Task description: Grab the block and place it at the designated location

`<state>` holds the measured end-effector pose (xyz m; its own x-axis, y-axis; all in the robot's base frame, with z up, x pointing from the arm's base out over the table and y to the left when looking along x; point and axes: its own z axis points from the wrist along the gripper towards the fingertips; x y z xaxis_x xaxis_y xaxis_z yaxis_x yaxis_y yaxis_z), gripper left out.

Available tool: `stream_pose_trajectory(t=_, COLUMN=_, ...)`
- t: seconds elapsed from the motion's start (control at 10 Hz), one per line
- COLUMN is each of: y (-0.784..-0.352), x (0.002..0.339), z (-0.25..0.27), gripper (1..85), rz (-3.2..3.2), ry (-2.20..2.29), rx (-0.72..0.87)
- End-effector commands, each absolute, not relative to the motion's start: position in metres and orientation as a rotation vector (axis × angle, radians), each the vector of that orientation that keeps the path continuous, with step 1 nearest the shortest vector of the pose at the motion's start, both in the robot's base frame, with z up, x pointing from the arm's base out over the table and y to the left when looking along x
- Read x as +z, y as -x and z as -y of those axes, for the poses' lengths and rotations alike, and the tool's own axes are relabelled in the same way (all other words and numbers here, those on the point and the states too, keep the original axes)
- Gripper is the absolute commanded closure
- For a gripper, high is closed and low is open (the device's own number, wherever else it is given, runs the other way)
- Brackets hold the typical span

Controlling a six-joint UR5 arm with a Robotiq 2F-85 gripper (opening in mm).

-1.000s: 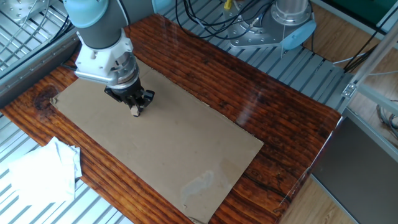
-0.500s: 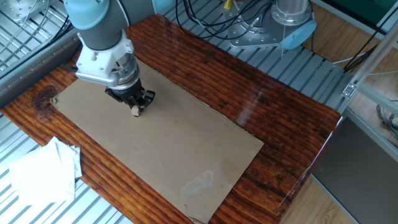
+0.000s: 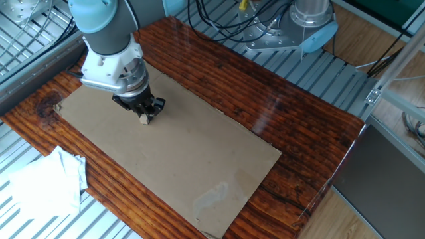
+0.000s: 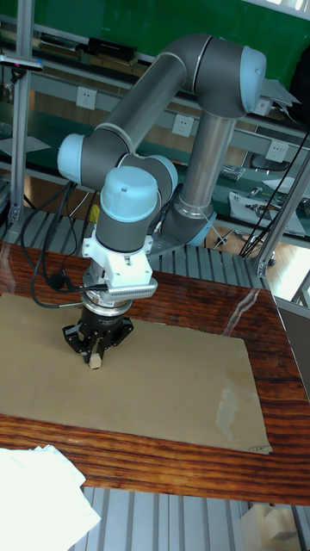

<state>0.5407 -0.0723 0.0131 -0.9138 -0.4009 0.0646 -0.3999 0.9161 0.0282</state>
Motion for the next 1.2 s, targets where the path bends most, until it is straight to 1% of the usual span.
stream_pose_trajectory(t=0.0, y=-0.5429, x=0.0136, z=0.07, gripper=84.3, rz=3.017, ry=-0.62, rx=-0.039)
stream_pose_trajectory(t=0.2, y=-0.5433, x=0.0132, z=0.0714, gripper=84.3, rz=3.015, ry=-0.622, rx=-0.03)
stream_pose_trajectory(t=0.5, y=-0.5427, x=0.0132, z=0.0718, gripper=79.3, rz=3.011, ry=-0.636, rx=-0.028)
stream_pose_trajectory(t=0.7, y=-0.5421, x=0.0133, z=0.0723, gripper=78.7, rz=3.009, ry=-0.635, rx=-0.026)
stream_pose_trajectory(t=1.0, y=-0.5404, x=0.0134, z=0.0713, gripper=74.7, rz=3.002, ry=-0.641, rx=-0.033)
stream_pose_trajectory(t=1.1, y=-0.5399, x=0.0133, z=0.0711, gripper=74.7, rz=3.001, ry=-0.641, rx=-0.034)
